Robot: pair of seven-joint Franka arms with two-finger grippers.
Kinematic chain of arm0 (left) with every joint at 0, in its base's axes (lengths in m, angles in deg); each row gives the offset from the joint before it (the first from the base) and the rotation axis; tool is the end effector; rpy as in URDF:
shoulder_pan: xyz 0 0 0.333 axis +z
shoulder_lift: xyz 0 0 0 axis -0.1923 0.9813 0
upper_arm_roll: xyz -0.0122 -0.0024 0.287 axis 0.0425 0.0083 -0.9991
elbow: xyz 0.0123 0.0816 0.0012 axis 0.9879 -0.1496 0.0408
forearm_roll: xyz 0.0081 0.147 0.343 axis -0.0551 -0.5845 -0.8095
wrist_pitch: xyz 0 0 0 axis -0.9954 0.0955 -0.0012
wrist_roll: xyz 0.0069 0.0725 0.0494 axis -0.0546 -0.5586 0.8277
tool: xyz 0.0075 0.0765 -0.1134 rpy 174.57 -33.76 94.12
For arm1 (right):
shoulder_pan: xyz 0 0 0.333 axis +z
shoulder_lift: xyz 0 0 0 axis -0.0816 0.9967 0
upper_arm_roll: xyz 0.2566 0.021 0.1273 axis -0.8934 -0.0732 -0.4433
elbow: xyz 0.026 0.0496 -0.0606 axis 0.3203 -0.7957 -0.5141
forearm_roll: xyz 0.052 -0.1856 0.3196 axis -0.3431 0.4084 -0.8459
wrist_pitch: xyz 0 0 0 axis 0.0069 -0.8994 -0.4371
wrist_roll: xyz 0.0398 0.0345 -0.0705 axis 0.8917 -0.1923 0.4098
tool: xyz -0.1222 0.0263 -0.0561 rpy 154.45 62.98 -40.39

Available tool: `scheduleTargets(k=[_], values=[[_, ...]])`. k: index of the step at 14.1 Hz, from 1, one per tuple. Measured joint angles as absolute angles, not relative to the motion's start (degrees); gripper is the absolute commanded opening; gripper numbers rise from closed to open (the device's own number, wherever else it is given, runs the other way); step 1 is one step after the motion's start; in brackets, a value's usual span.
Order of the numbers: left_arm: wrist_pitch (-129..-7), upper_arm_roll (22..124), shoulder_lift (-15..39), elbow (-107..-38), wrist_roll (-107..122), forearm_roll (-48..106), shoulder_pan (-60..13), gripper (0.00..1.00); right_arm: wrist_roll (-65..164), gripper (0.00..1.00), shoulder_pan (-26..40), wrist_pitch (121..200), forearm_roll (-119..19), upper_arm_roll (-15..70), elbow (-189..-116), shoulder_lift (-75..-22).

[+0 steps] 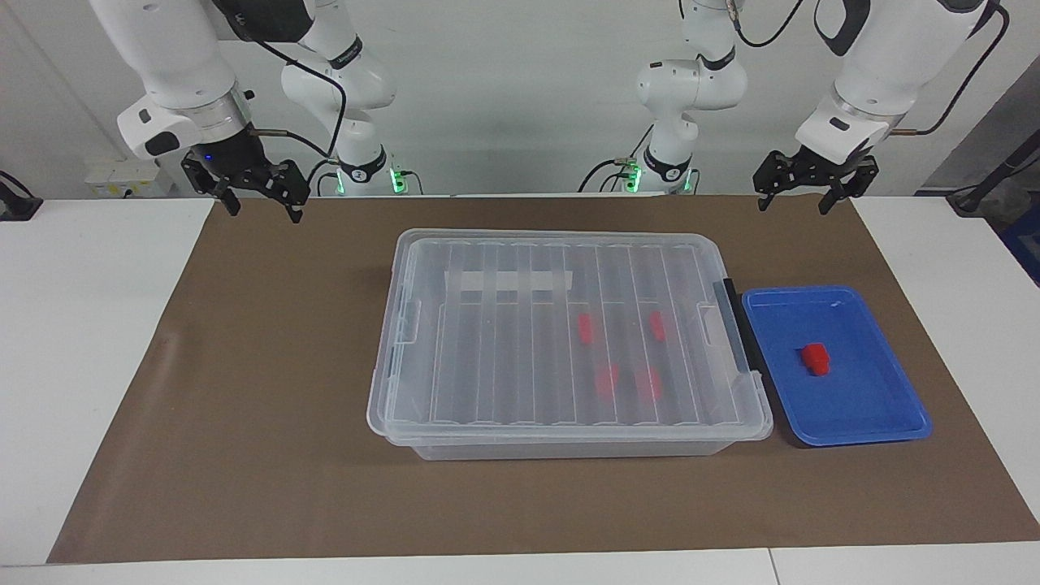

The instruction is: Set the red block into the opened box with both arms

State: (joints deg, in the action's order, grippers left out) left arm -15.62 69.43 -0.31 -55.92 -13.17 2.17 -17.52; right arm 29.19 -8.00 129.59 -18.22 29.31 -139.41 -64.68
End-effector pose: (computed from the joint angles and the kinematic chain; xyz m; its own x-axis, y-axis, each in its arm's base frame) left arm 0.5082 -0.0449 0.5645 0.9800 -0.1847 -0.0744 -0.1868 -0.9822 -0.0220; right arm 0.5217 0.0186 0.5692 0.9854 -0.1661 -0.0378 -0.1649 -0.9858 0.0329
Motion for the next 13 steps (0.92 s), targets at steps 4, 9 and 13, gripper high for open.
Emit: scheduleTargets(k=[4,9,13], values=[[-15.6,69.4,-0.3,-55.9,-13.2,2.2,-17.5,1.00,29.2,1.00,-8.0,129.6,-18.2,29.3,-139.5,-64.7],[-15.6,69.4,-0.3,-55.9,-13.2,2.2,-17.5,1.00,29.2,0.99,-7.9,134.1,-18.3,29.3,-141.3,-64.8],[-15.6,69.4,-0.3,-55.9,-13.2,2.2,-17.5,1.00,29.1,0.97,-6.9,140.9,-18.3,29.2,-145.1,-64.8]])
